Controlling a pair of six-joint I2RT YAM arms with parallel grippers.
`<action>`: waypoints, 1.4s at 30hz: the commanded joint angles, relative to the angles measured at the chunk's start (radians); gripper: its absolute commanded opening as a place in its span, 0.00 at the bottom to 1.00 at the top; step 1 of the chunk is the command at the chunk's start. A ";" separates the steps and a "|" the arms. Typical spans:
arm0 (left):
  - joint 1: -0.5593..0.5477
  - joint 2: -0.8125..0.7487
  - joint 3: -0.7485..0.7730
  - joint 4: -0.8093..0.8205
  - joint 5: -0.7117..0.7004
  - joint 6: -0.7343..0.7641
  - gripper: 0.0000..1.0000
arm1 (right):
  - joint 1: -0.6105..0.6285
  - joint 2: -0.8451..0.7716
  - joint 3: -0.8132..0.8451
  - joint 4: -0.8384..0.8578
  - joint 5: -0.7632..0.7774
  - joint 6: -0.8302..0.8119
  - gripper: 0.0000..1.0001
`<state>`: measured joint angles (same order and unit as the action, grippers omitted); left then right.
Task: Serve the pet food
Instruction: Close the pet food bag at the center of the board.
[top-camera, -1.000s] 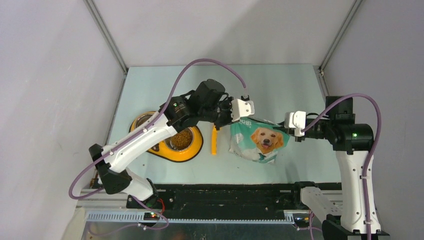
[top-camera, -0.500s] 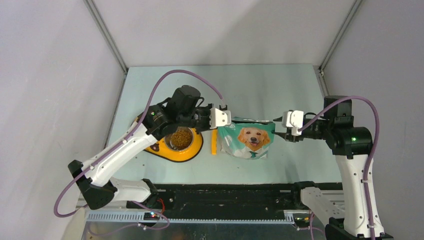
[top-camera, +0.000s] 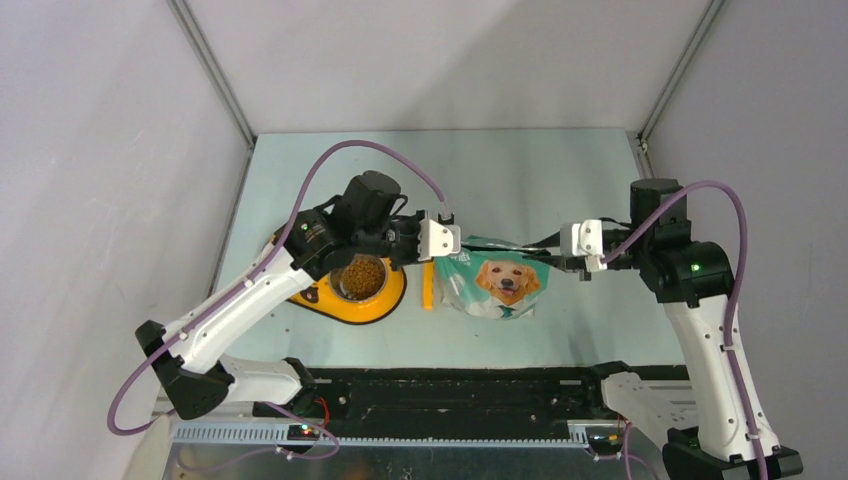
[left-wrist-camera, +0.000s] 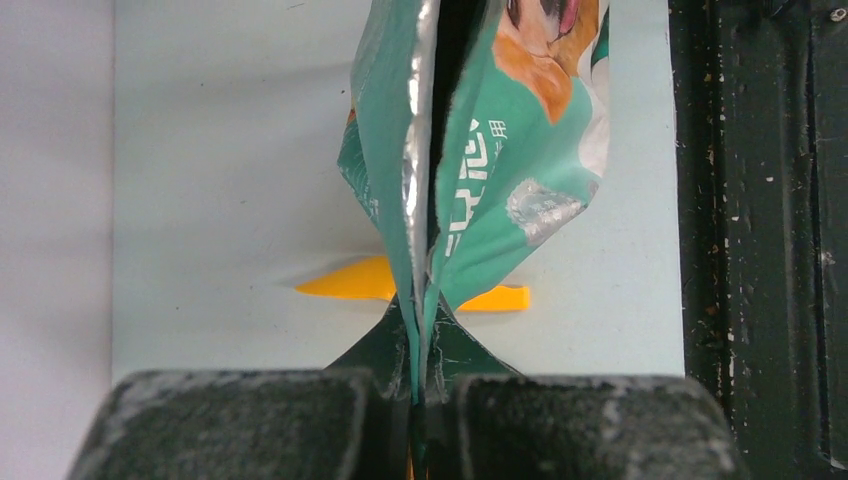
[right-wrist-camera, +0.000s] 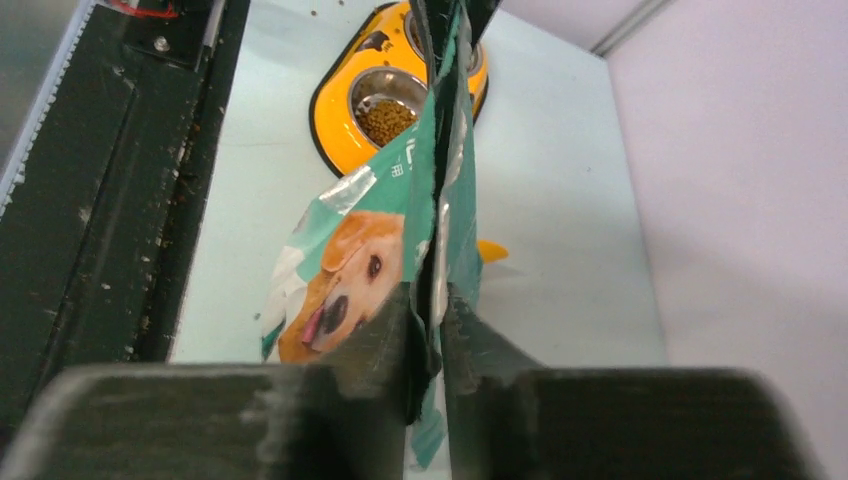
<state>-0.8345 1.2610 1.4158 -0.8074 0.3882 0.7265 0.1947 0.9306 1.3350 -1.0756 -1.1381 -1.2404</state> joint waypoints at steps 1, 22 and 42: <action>0.012 -0.058 0.027 -0.001 0.037 0.024 0.00 | 0.036 -0.001 0.003 0.086 0.021 0.098 0.02; 0.013 -0.148 -0.109 0.001 0.068 0.074 0.00 | -0.022 -0.100 -0.117 0.544 0.111 0.647 0.11; 0.013 -0.156 -0.124 0.056 0.092 0.052 0.00 | 0.192 -0.027 -0.109 0.375 0.173 0.376 0.19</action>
<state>-0.8314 1.1500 1.2808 -0.7238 0.4500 0.7780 0.3496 0.8967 1.1908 -0.6930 -1.0122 -0.8211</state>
